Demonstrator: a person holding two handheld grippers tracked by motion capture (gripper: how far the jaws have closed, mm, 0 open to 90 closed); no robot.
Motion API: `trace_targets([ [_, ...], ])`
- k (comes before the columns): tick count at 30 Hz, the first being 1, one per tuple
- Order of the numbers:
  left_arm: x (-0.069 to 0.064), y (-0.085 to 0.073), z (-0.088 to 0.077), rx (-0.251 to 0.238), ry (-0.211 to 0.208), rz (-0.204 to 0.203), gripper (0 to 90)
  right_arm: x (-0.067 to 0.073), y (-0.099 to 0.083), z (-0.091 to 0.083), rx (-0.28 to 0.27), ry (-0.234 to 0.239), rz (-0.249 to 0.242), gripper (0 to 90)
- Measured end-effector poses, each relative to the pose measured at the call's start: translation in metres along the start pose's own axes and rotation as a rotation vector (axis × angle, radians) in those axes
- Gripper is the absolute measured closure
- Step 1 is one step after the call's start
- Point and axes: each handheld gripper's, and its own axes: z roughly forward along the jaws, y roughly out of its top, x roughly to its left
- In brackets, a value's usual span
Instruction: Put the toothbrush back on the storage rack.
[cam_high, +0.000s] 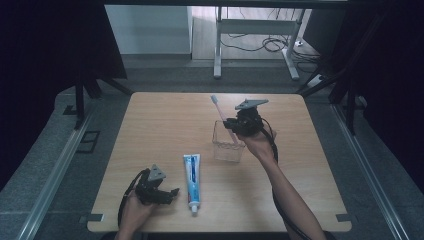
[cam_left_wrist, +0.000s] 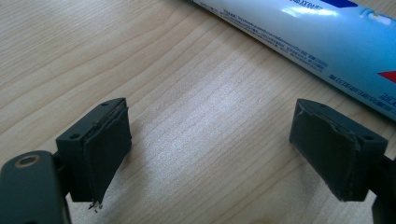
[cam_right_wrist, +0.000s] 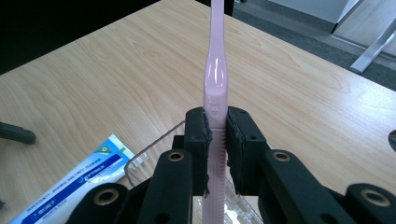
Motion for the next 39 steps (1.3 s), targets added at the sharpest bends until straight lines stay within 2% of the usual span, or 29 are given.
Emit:
trace_targets([
  [14, 0.0, 0.0, -0.001, -0.016, -0.002, -0.015, 12.7, -0.003, -0.011, 0.017, 0.057, -0.045, -0.021, 78.9],
  [26, 0.001, 0.0, -0.001, -0.018, 0.003, -0.018, 12.7, -0.004, -0.017, 0.028, 0.109, -0.046, -0.025, 78.9],
  [39, 0.001, 0.0, 0.0, -0.011, 0.002, -0.009, 12.7, -0.004, -0.02, 0.039, 0.192, -0.046, -0.027, 78.9],
])
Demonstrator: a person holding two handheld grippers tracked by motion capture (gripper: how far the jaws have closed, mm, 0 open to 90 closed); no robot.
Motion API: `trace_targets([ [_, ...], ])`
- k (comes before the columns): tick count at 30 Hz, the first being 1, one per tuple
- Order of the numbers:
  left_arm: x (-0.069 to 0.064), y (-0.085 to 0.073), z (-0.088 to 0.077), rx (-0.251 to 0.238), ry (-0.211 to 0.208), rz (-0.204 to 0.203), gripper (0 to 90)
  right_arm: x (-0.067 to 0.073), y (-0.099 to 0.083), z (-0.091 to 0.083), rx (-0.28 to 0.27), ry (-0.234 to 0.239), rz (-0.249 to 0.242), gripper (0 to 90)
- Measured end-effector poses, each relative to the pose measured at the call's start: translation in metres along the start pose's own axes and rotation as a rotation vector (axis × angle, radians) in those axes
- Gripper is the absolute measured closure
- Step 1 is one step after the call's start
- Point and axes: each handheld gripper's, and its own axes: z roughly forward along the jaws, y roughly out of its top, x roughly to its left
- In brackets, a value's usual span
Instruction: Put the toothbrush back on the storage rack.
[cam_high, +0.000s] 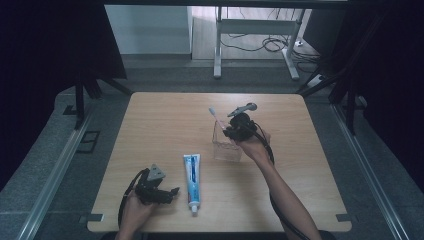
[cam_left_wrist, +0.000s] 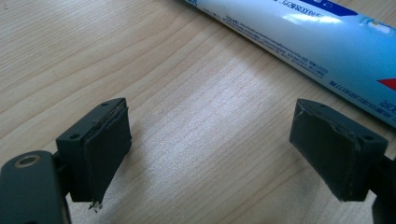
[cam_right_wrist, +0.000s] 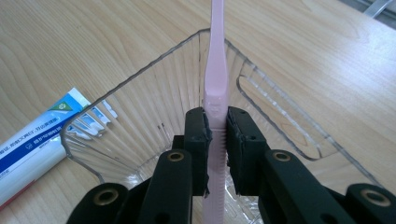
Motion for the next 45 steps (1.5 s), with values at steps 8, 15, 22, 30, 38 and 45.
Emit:
trace_targets([
  [8, -0.0007, 0.0, 0.0005, 0.005, -0.003, -0.001, 12.7, 0.0006, 0.0015, 0.0044, 0.049, 0.004, -0.011, 78.9],
  [15, -0.0009, 0.0, 0.0011, 0.01, -0.005, 0.001, 12.7, -0.0009, 0.0025, 0.0047, 0.085, 0.006, -0.011, 78.8],
  [22, -0.0013, 0.0, 0.0016, 0.012, -0.006, 0.002, 12.7, -0.0021, 0.002, 0.0062, 0.133, 0.012, -0.01, 78.1],
  [30, -0.0015, 0.0001, 0.0017, 0.012, -0.005, 0.003, 12.7, -0.0028, 0.0008, 0.0068, 0.175, 0.029, -0.012, 78.4],
  [38, -0.0013, 0.0001, 0.0014, 0.011, -0.007, 0.001, 12.7, -0.0004, 0.003, 0.0034, 0.15, 0.039, -0.023, 76.3],
  [45, -0.0014, 0.0002, 0.0013, 0.01, -0.011, -0.004, 12.8, 0.0032, 0.0046, -0.0022, 0.128, 0.04, -0.027, 70.6],
])
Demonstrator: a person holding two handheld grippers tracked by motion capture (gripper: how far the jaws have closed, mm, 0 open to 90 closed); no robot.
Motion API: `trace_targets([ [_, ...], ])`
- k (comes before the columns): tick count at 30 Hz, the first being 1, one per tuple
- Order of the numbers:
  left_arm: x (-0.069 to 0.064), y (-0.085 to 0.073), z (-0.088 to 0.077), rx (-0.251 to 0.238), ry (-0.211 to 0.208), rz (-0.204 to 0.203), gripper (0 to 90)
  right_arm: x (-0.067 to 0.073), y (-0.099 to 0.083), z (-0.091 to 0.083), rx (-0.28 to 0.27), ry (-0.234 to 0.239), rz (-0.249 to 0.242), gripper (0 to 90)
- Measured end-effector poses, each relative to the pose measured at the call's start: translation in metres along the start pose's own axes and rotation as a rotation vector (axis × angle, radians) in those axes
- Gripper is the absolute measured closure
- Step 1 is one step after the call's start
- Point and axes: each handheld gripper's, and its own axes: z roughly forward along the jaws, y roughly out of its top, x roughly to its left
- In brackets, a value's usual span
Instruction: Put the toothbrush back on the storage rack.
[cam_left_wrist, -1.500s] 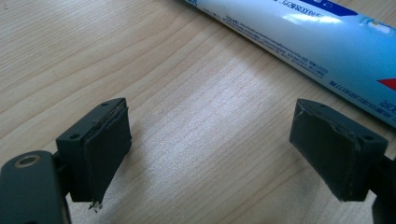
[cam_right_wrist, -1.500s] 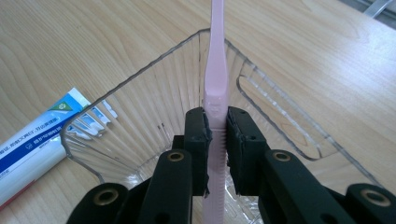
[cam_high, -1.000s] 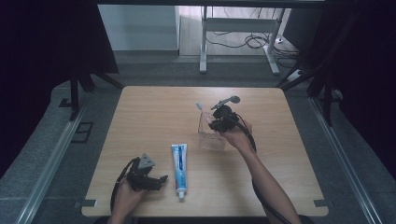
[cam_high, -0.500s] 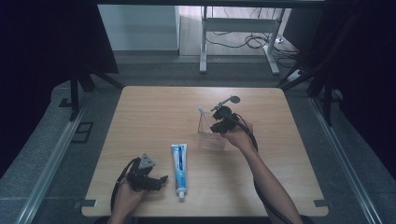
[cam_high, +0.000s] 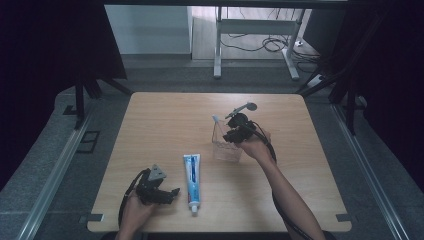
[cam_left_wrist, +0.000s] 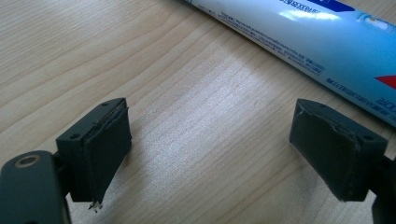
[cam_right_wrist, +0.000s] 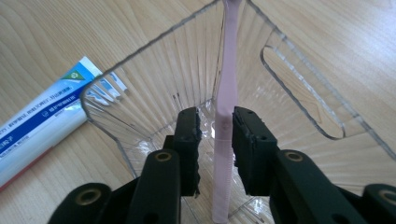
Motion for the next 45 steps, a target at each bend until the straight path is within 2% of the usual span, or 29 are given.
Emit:
trace_targets([
  [7, -0.001, 0.0, 0.0, 0.001, -0.006, -0.009, 12.8, 0.003, 0.0, -0.009, -0.038, 0.008, 0.004, 60.2],
  [20, -0.001, 0.0, 0.001, 0.003, -0.003, 0.0, 12.9, 0.009, -0.003, -0.02, -0.09, -0.007, -0.029, 45.3],
  [28, -0.001, 0.0, 0.001, 0.001, -0.004, -0.004, 12.9, 0.012, -0.006, -0.029, -0.109, -0.006, -0.048, 38.1],
  [38, -0.001, 0.001, 0.001, 0.003, -0.004, 0.002, 12.9, 0.016, -0.013, -0.041, -0.127, -0.011, -0.063, 21.6],
  [45, -0.002, 0.001, 0.0, -0.006, -0.008, -0.015, 12.9, 0.017, -0.018, -0.048, -0.135, -0.027, -0.068, 14.4],
])
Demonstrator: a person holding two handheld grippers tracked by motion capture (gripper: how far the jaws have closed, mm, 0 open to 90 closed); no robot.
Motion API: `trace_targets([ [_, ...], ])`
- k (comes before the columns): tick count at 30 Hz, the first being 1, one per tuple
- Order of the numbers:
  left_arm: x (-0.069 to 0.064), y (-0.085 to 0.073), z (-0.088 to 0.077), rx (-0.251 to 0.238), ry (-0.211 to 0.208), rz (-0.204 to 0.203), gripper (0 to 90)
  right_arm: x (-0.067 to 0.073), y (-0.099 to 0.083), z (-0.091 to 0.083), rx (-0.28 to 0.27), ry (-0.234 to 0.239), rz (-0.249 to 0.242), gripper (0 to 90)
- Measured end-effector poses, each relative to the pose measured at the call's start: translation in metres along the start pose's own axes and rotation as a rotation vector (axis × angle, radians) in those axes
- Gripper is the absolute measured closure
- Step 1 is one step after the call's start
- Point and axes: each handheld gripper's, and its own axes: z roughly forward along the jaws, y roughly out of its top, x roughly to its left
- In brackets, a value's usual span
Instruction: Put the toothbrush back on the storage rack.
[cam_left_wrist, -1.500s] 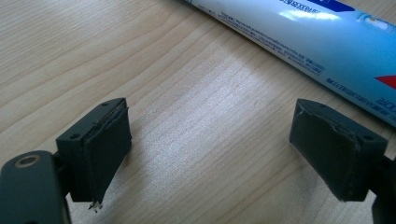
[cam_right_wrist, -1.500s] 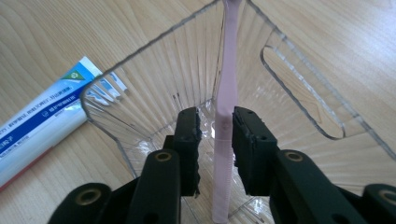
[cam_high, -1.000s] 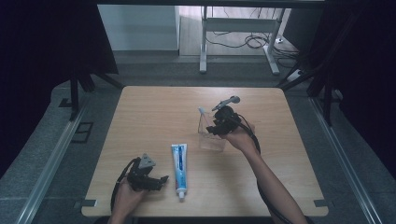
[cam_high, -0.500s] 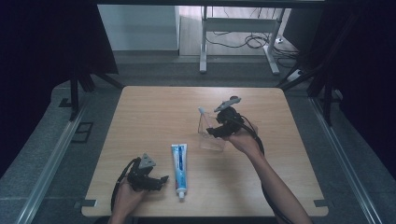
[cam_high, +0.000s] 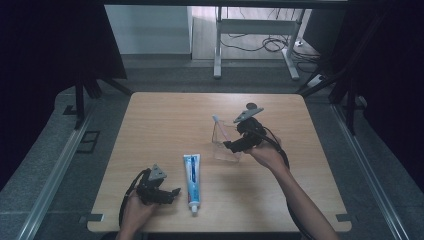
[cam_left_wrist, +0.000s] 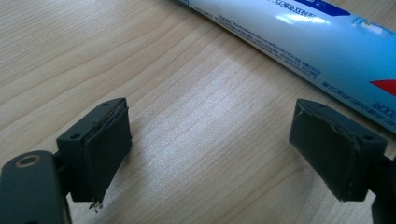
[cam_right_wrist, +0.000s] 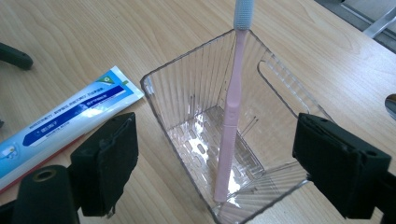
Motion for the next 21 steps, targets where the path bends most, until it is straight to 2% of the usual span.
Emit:
trace_targets([
  [13, 0.001, 0.001, -0.001, -0.009, -0.012, -0.01, 13.0, 0.001, -0.013, -0.015, -0.015, 0.012, -0.009, 11.0],
  [21, 0.0, 0.001, -0.002, -0.021, 0.009, 0.023, 13.6, 0.003, -0.024, -0.023, -0.033, 0.008, -0.016, 10.9],
])
